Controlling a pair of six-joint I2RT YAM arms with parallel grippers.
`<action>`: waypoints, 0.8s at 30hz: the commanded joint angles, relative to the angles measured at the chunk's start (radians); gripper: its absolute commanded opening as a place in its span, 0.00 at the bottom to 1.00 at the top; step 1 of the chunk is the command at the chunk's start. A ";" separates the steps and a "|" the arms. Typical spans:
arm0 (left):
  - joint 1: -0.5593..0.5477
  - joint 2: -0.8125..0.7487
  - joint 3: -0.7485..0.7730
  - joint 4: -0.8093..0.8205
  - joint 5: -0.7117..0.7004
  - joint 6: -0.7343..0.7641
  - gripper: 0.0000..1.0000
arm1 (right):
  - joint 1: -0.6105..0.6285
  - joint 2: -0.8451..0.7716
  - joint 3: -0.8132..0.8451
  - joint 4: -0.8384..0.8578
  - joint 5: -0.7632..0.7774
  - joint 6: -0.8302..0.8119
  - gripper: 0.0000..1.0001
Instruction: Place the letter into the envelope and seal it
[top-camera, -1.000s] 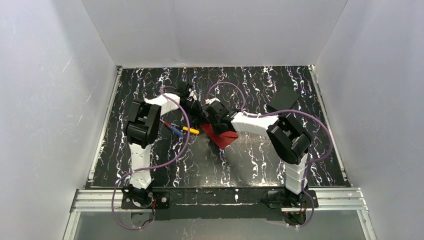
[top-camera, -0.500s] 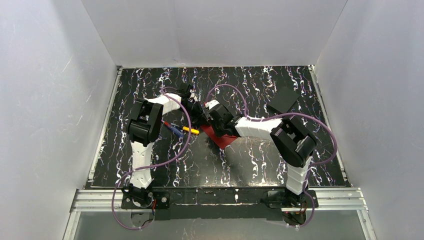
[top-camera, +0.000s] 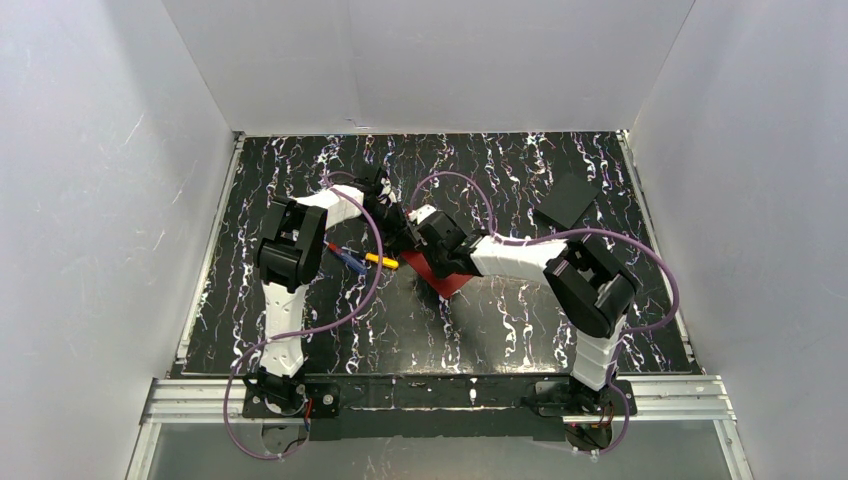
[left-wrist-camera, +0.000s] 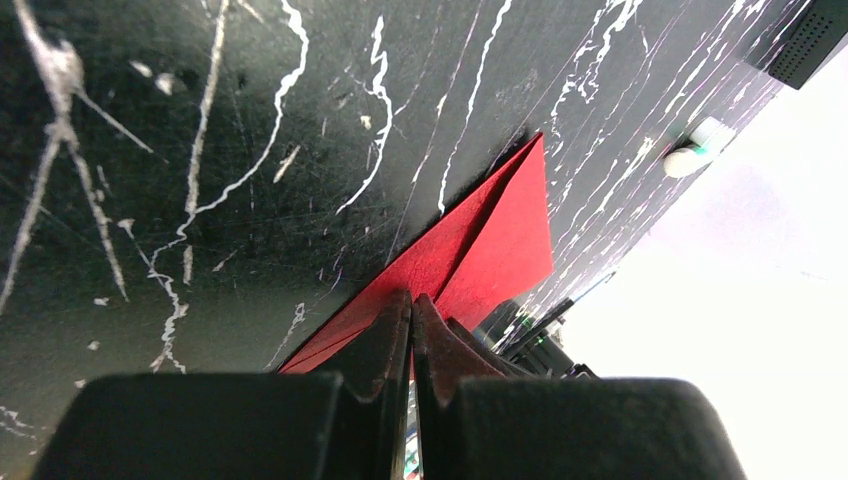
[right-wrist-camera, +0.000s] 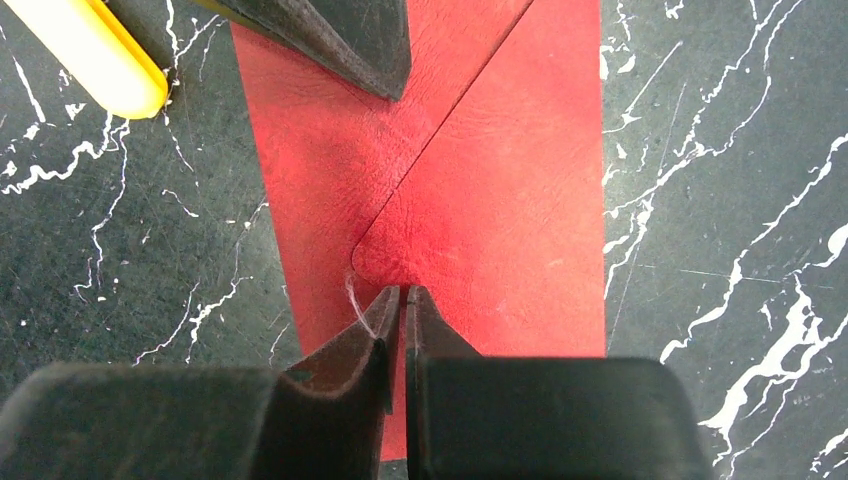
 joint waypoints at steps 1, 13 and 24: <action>0.002 0.053 -0.005 -0.091 -0.134 0.058 0.00 | 0.004 0.052 -0.027 -0.205 0.018 0.004 0.14; 0.001 0.065 -0.028 -0.101 -0.139 0.071 0.00 | 0.005 0.209 0.188 -0.207 -0.029 0.045 0.13; 0.002 0.068 -0.045 -0.099 -0.136 0.086 0.00 | -0.039 0.292 0.289 -0.345 -0.075 0.155 0.18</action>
